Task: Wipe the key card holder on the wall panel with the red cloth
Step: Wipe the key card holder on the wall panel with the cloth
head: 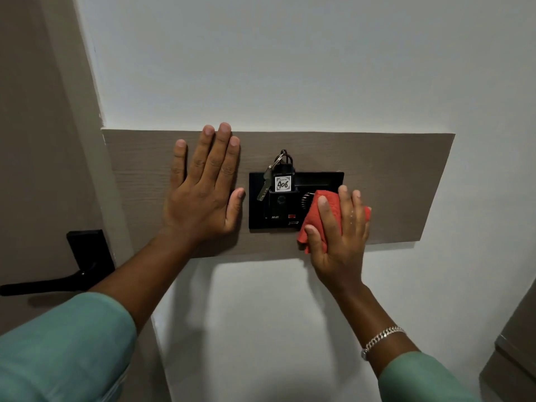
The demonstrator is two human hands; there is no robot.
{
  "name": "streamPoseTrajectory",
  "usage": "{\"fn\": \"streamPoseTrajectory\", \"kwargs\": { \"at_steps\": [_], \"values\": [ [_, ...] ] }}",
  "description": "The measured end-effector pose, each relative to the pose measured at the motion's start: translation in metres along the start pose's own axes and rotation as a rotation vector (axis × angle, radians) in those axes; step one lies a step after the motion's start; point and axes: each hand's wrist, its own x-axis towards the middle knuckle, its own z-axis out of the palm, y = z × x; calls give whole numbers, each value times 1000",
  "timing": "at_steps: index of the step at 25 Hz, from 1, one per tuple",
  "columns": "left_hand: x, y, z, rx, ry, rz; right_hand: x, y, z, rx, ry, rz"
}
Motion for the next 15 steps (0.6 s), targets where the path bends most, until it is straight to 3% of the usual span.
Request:
{"fn": "streamPoseTrajectory", "kwargs": {
  "at_steps": [3, 7, 10, 13, 15],
  "values": [
    [0, 0, 0, 8, 6, 0, -9, 12, -7, 50, 25, 125],
    [-1, 0, -1, -13, -5, -4, 15, 9, -20, 226, 240, 400],
    [-1, 1, -1, -15, -6, -6, 37, -17, -23, 326, 369, 237],
    [0, -2, -2, -43, -23, -3, 44, -72, -5, 247, 203, -56],
    [0, -3, -1, -46, -20, -5, 33, -84, 6, 121, 120, -126]
  ]
}}
